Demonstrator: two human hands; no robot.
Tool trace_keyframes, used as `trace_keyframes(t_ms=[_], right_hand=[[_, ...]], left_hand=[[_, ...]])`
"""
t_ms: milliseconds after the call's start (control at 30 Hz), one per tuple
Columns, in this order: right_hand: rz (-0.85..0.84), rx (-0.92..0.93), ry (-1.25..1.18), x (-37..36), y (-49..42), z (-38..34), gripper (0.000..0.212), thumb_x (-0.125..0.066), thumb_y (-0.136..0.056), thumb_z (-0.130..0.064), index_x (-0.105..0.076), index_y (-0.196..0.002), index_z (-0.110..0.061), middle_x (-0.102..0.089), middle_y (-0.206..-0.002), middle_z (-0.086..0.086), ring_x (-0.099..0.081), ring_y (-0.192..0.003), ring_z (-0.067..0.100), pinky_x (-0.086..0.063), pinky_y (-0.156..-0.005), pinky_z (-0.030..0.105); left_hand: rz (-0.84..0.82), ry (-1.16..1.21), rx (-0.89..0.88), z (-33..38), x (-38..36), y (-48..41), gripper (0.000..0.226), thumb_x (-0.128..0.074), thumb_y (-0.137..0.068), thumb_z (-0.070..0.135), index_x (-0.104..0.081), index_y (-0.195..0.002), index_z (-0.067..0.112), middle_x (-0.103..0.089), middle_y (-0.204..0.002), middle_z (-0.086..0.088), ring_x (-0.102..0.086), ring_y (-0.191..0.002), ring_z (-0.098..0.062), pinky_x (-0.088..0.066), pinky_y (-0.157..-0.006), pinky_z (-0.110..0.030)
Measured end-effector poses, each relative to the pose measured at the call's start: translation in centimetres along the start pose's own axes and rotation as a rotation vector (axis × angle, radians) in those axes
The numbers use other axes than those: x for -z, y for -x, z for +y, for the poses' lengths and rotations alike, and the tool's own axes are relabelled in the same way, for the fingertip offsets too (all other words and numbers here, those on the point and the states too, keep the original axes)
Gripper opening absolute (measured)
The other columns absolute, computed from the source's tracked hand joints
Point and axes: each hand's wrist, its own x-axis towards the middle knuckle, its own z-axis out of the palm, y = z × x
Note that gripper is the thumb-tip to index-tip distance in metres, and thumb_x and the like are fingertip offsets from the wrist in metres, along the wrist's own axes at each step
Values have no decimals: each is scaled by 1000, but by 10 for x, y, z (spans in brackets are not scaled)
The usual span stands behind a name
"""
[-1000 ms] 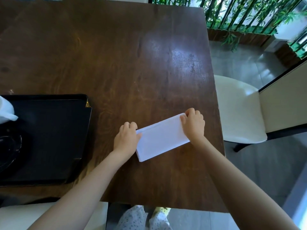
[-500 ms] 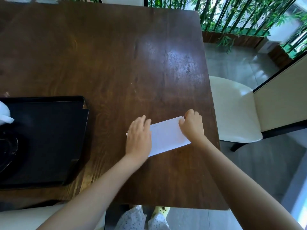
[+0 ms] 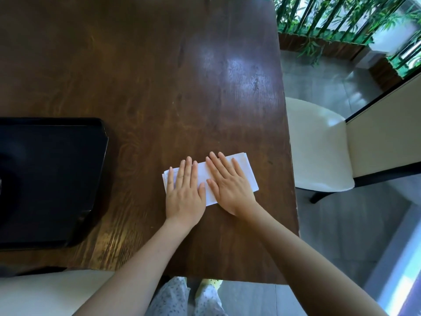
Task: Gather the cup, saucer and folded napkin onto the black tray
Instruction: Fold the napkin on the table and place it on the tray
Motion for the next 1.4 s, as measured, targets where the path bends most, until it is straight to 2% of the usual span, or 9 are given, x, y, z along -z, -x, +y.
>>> trace_keyframes(t_ms=[200, 400, 667, 767, 833, 933, 1100, 1233, 1400], right_hand=[[32, -56, 156, 7, 4, 28, 60, -9, -96, -47, -11, -150, -21, -10, -160, -3, -1, -147, 13, 1, -121, 43], [49, -156, 130, 8, 9, 50, 61, -7, -96, -48, -6, -151, -20, -4, -161, -1, 1, -148, 15, 4, -120, 41], [94, -328, 84, 4, 35, 27, 56, -19, -98, -43, -21, -148, -19, -18, -159, 1, -8, -148, 21, 9, -116, 44], [118, -397, 31, 10, 51, 13, 46, -33, -94, -36, -41, -135, -14, -38, -148, 7, -31, -136, 28, -14, -117, 46], [126, -436, 12, 16, 58, 6, 38, -40, -91, -32, -50, -120, -10, -48, -131, 9, -42, -118, 29, -33, -103, 43], [84, -458, 59, 21, 68, -7, 34, -41, -91, -34, -52, -111, -9, -51, -116, 9, -46, -106, 27, -38, -92, 40], [82, -373, 63, 15, 103, -31, 38, -45, -89, -36, -49, -119, -13, -55, -107, 7, -52, -97, 26, -40, -90, 42], [72, -148, 119, 15, 125, -38, 38, -56, -84, -38, -54, -117, -19, -57, -97, 6, -56, -87, 26, -47, -80, 42], [56, 106, 170, 29, 118, -15, 42, -74, -74, -27, -61, -113, -23, -62, -120, 5, -58, -110, 28, -47, -94, 48]], left_hand=[[15, -19, 67, -12, -6, 4, 67, -21, -95, 49, -18, -148, 9, -19, -156, -10, -14, -145, -23, -10, -118, -48], [32, -16, 60, -13, -8, 4, 70, -19, -93, 53, -17, -148, 10, -17, -157, -9, -11, -146, -22, -9, -118, -47], [-105, -80, -272, -48, 6, -29, 68, -13, -94, 50, 3, -149, 13, 4, -160, -3, 8, -146, -14, 6, -118, -44], [-157, -180, -432, -59, 20, -44, 66, -15, -95, 51, 6, -149, 18, 8, -160, -2, 13, -145, -15, 10, -118, -43], [-111, -241, -465, -57, 30, -48, 67, -22, -95, 50, 2, -149, 18, 7, -160, -4, 13, -145, -18, 11, -117, -43], [-9, -268, -387, -31, 33, -33, 63, -32, -96, 35, -6, -149, 13, -2, -160, -9, 4, -147, -24, 7, -117, -41], [-166, 17, -134, -3, 12, 0, 56, -19, -100, 38, -4, -149, 17, 1, -160, -3, 5, -146, -18, 8, -116, -40], [-123, -53, -282, -18, 1, -5, 57, -15, -99, 40, 3, -149, 19, 5, -160, -1, 8, -146, -17, 9, -116, -40], [-115, -84, -422, -30, 1, -16, 58, -12, -98, 43, 3, -149, 19, 3, -160, -1, 8, -146, -17, 10, -115, -38]])
